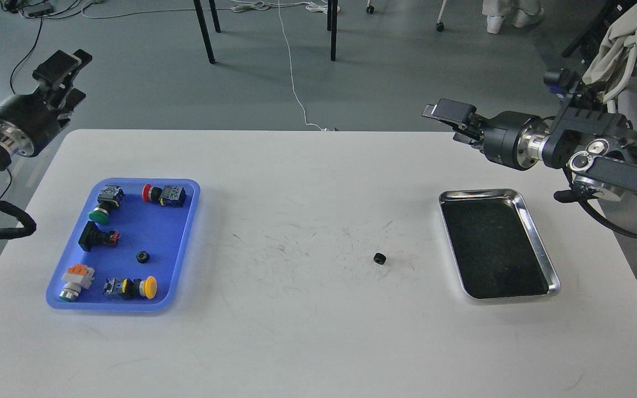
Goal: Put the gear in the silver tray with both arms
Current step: 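Reach the right gripper toward the black gear on the table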
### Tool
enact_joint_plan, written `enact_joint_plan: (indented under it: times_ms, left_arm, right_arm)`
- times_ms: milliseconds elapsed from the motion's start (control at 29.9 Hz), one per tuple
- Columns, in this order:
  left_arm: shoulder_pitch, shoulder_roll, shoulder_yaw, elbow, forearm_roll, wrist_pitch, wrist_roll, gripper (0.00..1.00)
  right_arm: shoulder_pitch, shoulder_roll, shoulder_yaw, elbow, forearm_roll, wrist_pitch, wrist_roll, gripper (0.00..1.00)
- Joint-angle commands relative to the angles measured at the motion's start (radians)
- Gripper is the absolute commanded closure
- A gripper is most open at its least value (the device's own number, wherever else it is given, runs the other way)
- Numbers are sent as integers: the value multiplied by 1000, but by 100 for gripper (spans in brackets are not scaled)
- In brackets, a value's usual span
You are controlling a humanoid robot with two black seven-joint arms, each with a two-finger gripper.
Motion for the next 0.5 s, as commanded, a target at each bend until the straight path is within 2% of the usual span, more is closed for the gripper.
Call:
enact_joint_plan:
  times_ms: [0, 167, 334, 468]
  left_arm:
    - [10, -5, 0, 11, -53, -34, 0, 4]
    - [20, -8, -2, 55, -137, -114, 0, 3]
    - [30, -67, -3, 155, -166, -129, 0, 2]
    - [31, -66, -5, 167, -223, -218, 0, 2]
  right_arm:
    - [1, 12, -11, 4, -113, 0, -1, 1]
    - [1, 25, -22, 5, -222, 2, -1, 2]
    - [1, 40, -19, 8, -353, 2, 0, 2]
    - [1, 66, -23, 8, -417, 11, 0, 2]
